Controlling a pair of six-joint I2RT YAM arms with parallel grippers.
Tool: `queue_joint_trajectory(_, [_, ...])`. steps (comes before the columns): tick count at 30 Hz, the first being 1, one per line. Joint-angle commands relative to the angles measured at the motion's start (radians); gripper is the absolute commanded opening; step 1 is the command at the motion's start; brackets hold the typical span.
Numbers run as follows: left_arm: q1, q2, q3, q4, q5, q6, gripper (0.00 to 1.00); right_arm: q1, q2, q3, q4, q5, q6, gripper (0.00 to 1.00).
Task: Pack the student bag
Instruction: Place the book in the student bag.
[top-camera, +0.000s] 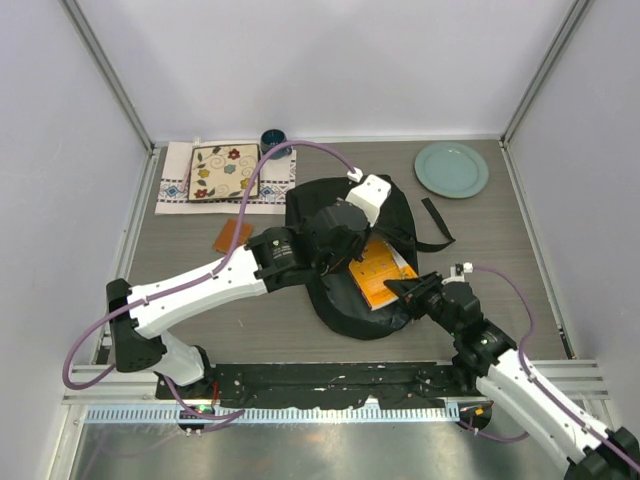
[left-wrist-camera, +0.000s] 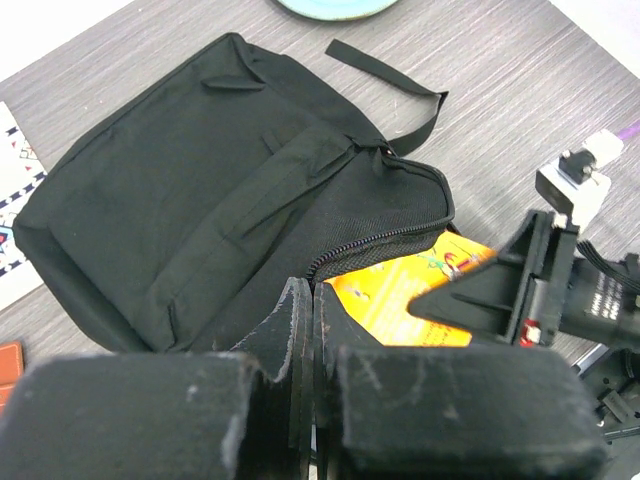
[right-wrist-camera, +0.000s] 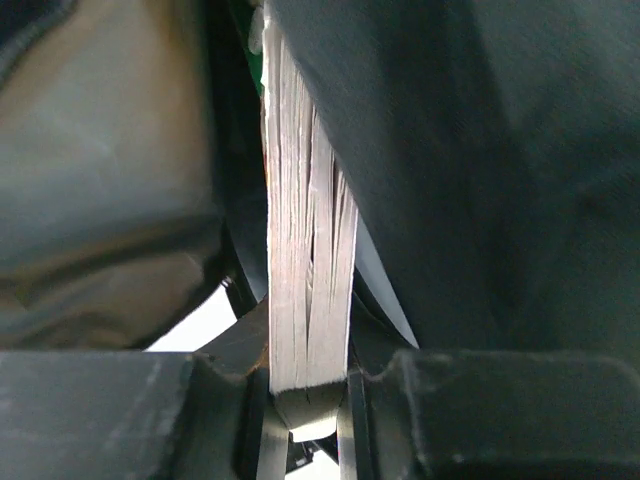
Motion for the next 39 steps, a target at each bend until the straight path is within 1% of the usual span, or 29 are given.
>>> queue_joint_trajectory(1, [-0.01, -0.08, -0.012, 0.119, 0.005, -0.035, 0.0, 0.001, 0.211, 0.077, 0.481, 0.12, -0.007, 0.01])
queue_joint_trajectory(3, [-0.01, -0.077, -0.017, 0.118, 0.007, -0.043, 0.0, 0.002, 0.346, 0.103, 0.523, 0.131, -0.029, 0.01])
queue_joint_trajectory(4, [-0.01, -0.074, -0.015, 0.116, 0.011, -0.046, 0.0, 0.002, 0.384, 0.108, 0.552, 0.134, -0.021, 0.01])
queue_joint_trajectory(6, [-0.01, -0.067, -0.014, 0.112, 0.018, -0.052, 0.0, 0.002, 0.461, 0.103, 0.686, 0.129, -0.009, 0.02])
queue_joint_trajectory(8, [-0.011, -0.067, -0.017, 0.11, 0.018, -0.059, 0.0, 0.003, 0.498, 0.129, 0.664, 0.172, -0.012, 0.05])
queue_joint_trajectory(9, [-0.01, -0.07, -0.023, 0.112, 0.018, -0.061, 0.0, 0.003, 0.519, 0.143, 0.581, 0.187, -0.01, 0.08])
queue_joint_trajectory(10, [-0.011, -0.07, -0.028, 0.118, 0.018, -0.063, 0.0, 0.005, 0.553, 0.149, 0.568, 0.204, -0.015, 0.1])
queue_joint_trajectory(13, [-0.01, -0.065, -0.031, 0.112, 0.011, -0.06, 0.0, 0.014, 0.608, 0.123, 0.627, 0.255, -0.053, 0.17])
queue_joint_trajectory(14, [-0.011, -0.064, -0.028, 0.109, 0.011, -0.058, 0.0, 0.014, 0.615, 0.122, 0.639, 0.253, -0.064, 0.2])
queue_joint_trajectory(15, [-0.011, -0.061, -0.025, 0.103, 0.011, -0.055, 0.0, 0.014, 0.619, 0.126, 0.641, 0.237, -0.079, 0.26])
queue_joint_trajectory(17, [-0.01, -0.05, -0.021, 0.09, 0.011, -0.055, 0.0, 0.017, 0.635, 0.139, 0.635, 0.214, -0.108, 0.29])
queue_joint_trajectory(18, [-0.01, -0.05, -0.023, 0.09, 0.01, -0.058, 0.0, 0.018, 0.647, 0.142, 0.63, 0.201, -0.112, 0.34])
queue_joint_trajectory(20, [-0.011, -0.045, -0.032, 0.099, 0.01, -0.064, 0.0, 0.024, 0.682, 0.152, 0.635, 0.155, -0.119, 0.38])
queue_joint_trajectory(24, [-0.011, -0.033, -0.031, 0.099, 0.025, -0.075, 0.0, 0.035, 0.746, 0.149, 0.672, 0.093, -0.128, 0.56])
queue_joint_trajectory(25, [-0.01, -0.03, -0.025, 0.089, 0.027, -0.076, 0.0, 0.035, 0.753, 0.151, 0.669, 0.067, -0.133, 0.58])
queue_joint_trajectory(27, [-0.011, -0.03, -0.02, 0.078, 0.022, -0.072, 0.0, 0.035, 0.733, 0.146, 0.635, 0.057, -0.144, 0.65])
queue_joint_trajectory(29, [-0.01, -0.034, -0.029, 0.075, 0.011, -0.07, 0.0, 0.037, 0.695, 0.126, 0.6, 0.059, -0.15, 0.66])
queue_joint_trajectory(32, [-0.01, -0.048, -0.048, 0.084, 0.004, -0.069, 0.0, 0.037, 0.562, 0.105, 0.49, 0.086, -0.159, 0.7])
queue_joint_trajectory(33, [-0.01, -0.05, -0.052, 0.089, 0.004, -0.07, 0.0, 0.037, 0.529, 0.099, 0.429, 0.112, -0.159, 0.71])
queue_joint_trajectory(34, [-0.01, -0.048, -0.057, 0.09, 0.002, -0.072, 0.0, 0.035, 0.465, 0.087, 0.411, 0.121, -0.159, 0.71])
queue_joint_trajectory(35, [-0.01, -0.047, -0.057, 0.09, 0.007, -0.072, 0.0, 0.037, 0.439, 0.079, 0.4, 0.128, -0.158, 0.71])
queue_joint_trajectory(38, [-0.01, -0.042, -0.054, 0.09, 0.013, -0.073, 0.0, 0.037, 0.376, 0.054, 0.383, 0.143, -0.13, 0.63])
queue_joint_trajectory(39, [-0.01, -0.039, -0.054, 0.092, 0.019, -0.075, 0.0, 0.037, 0.372, 0.05, 0.394, 0.141, -0.119, 0.55])
